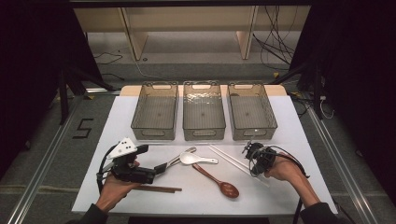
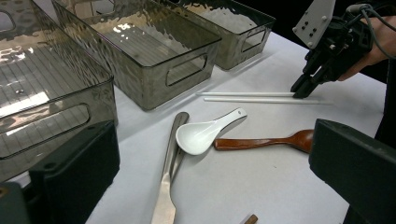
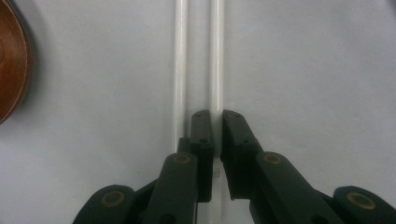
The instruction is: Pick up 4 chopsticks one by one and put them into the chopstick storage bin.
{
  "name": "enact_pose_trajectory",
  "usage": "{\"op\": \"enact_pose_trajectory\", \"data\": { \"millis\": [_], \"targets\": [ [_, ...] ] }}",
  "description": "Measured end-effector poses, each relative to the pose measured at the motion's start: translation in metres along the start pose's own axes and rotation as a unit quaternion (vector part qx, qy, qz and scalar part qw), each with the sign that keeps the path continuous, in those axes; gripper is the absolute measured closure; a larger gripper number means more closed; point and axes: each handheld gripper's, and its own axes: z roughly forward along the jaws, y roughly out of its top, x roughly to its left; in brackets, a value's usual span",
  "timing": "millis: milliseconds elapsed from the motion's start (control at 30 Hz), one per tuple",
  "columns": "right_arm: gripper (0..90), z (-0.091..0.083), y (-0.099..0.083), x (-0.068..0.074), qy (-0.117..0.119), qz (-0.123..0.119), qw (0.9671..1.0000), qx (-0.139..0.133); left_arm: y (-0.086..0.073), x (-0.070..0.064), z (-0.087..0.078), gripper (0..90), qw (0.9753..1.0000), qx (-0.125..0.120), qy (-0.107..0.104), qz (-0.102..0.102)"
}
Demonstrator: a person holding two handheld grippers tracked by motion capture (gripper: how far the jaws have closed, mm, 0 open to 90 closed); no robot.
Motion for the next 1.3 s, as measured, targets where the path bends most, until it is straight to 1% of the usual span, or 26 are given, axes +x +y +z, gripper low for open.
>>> {"op": "enact_pose_trajectory", "data": {
  "millis": [133, 167, 200, 333, 367, 567, 633, 733, 800, 833, 867, 933, 967, 1033, 1067, 1100, 1133, 1167, 1200, 1233, 1267, 1300],
  "targets": [
    [84.3, 0.0, -0.001, 0.001, -0.002, -0.01, 0.9999, -0.003, 0.0, 0.0, 0.0, 1.4, 1.0, 0.0, 0.0, 0.001],
    [84.3, -0.001, -0.001, 0.0, -0.002, -0.018, 0.9998, -0.004, 0.0, 0.001, 0.0, 1.4, 1.0, 0.001, 0.0, 0.003],
    [84.4, -0.001, -0.001, 0.001, -0.001, -0.016, 0.9999, -0.005, 0.0, 0.001, 0.0, 1.4, 1.0, 0.0, 0.0, 0.002],
    [84.4, -0.004, -0.001, 0.002, 0.0, -0.024, 0.9996, -0.013, 0.0, 0.001, -0.001, 1.4, 1.0, -0.001, 0.0, 0.002],
    [84.5, -0.006, -0.001, 0.002, -0.003, -0.023, 0.9996, -0.017, 0.0, 0.001, -0.001, 1.4, 1.0, -0.001, 0.0, 0.002],
    [84.5, -0.019, -0.002, 0.005, -0.002, -0.037, 0.9984, -0.042, 0.001, 0.001, 0.0, 1.4, 1.0, 0.001, 0.0, 0.001],
    [84.4, -0.023, -0.002, 0.008, -0.003, -0.049, 0.9975, -0.052, 0.001, 0.001, 0.001, 1.4, 1.0, 0.005, -0.001, 0.002],
    [84.4, -0.03, 0.0, 0.014, -0.006, -0.065, 0.9959, -0.062, 0.003, 0.002, 0.006, 1.5, 0.9998, 0.02, -0.002, 0.006],
    [84.4, -0.033, 0.002, 0.019, -0.006, -0.073, 0.9951, -0.067, 0.005, 0.002, 0.012, 1.7, 0.999, 0.042, -0.006, 0.014],
    [84.4, -0.034, 0.004, 0.021, -0.005, -0.079, 0.9945, -0.069, 0.006, 0.001, 0.015, 1.7, 0.9987, 0.048, -0.01, 0.015],
    [84.4, -0.035, 0.005, 0.024, -0.006, -0.085, 0.9938, -0.072, 0.008, 0.001, 0.017, 1.7, 0.9979, 0.06, -0.014, 0.021],
    [84.4, -0.038, 0.007, 0.029, -0.004, -0.097, 0.9923, -0.077, 0.011, -0.001, 0.023, 1.7, 0.996, 0.079, -0.017, 0.038],
    [84.4, -0.039, 0.008, 0.033, -0.006, -0.1, 0.9916, -0.081, 0.013, -0.002, 0.026, 1.7, 0.9953, 0.084, -0.019, 0.043],
    [84.4, -0.042, 0.011, 0.039, -0.004, -0.115, 0.9897, -0.085, 0.018, -0.004, 0.033, 1.7, 0.993, 0.101, -0.026, 0.056],
    [84.4, -0.043, 0.012, 0.042, -0.003, -0.121, 0.9887, -0.088, 0.02, -0.006, 0.037, 1.8, 0.992, 0.107, -0.028, 0.062],
    [84.4, -0.044, 0.013, 0.045, -0.007, -0.134, 0.9866, -0.092, 0.022, -0.007, 0.042, 2.1, 0.9905, 0.113, -0.031, 0.071],
    [84.4, -0.046, 0.015, 0.049, -0.003, -0.135, 0.9867, -0.09, 0.024, -0.008, 0.047, 2.6, 0.9897, 0.116, -0.033, 0.077],
    [84.4, -0.047, 0.016, 0.051, -0.004, -0.144, 0.9855, -0.089, 0.026, -0.01, 0.051, 3.0, 0.9886, 0.12, -0.037, 0.083],
    [84.4, -0.047, 0.017, 0.054, -0.004, -0.15, 0.9845, -0.091, 0.027, -0.011, 0.055, 3.9, 0.9868, 0.128, -0.042, 0.09],
    [84.4, -0.048, 0.017, 0.057, -0.005, -0.156, 0.9833, -0.093, 0.029, -0.013, 0.061, 5.7, 0.984, 0.138, -0.045, 0.104],
    [84.4, -0.048, 0.018, 0.061, -0.004, -0.163, 0.9825, -0.091, 0.03, -0.014, 0.064, 6.0, 0.9825, 0.144, -0.048, 0.109],
    [84.4, -0.049, 0.018, 0.063, -0.004, -0.169, 0.9815, -0.091, 0.031, -0.015, 0.067, 6.1, 0.9804, 0.152, -0.054, 0.114]
  ]
}}
